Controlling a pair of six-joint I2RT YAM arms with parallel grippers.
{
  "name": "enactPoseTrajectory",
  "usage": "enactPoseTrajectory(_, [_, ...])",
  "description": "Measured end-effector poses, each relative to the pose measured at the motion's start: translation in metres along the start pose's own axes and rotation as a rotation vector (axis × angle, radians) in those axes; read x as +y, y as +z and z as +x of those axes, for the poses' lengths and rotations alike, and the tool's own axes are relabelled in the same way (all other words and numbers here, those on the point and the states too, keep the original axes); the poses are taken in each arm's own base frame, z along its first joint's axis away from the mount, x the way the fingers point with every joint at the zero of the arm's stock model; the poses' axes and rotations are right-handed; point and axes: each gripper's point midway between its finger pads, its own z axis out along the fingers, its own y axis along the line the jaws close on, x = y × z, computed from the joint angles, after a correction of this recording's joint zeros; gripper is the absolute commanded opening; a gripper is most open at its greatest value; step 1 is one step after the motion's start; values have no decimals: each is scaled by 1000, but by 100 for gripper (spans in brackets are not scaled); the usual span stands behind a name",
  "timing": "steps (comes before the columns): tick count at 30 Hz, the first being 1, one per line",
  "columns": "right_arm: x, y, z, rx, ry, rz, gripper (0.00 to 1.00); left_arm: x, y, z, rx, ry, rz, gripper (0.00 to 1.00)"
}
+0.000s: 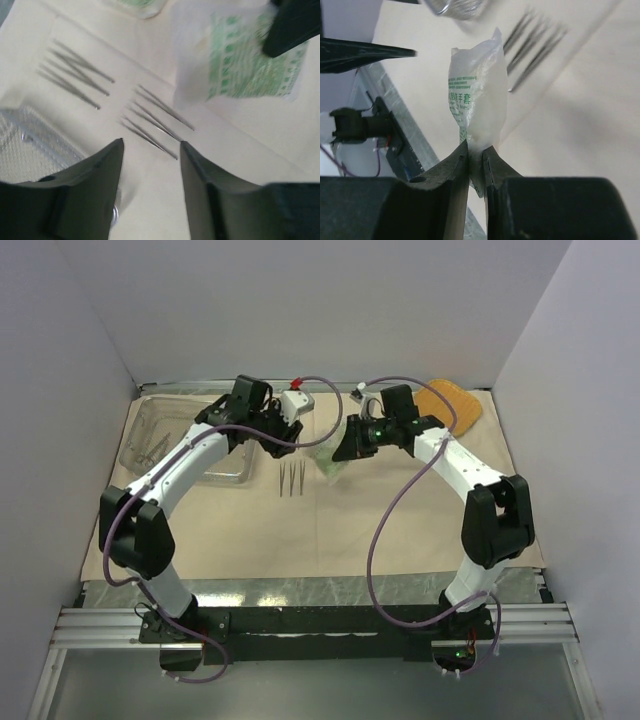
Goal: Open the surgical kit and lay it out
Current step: Place the medical item in the surgical kit.
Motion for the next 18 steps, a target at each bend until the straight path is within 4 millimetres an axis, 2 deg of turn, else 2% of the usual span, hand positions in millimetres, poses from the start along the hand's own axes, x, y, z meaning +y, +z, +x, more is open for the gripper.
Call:
enactPoseTrajectory(2, [-13,-5,-5,-23,23,45,21,10,-3,4,8,-57,-80,68])
enactPoseTrajectory(4, [-28,-11,-13,-58,38,96,22,19,-9,7,5,-115,-159,71])
enactPoseTrajectory(8, [-68,-24,-30,-133,84,204,22,31,-32,11,-24,-251,-322,80])
enactPoseTrajectory(14, [-159,-35,-50,-196,197,375,22,37,-69,18,-108,-427,-501,96])
enactPoseTrajectory(18, [-205,-39,-56,-216,260,430,22,39,-82,32,-136,-517,-573,98])
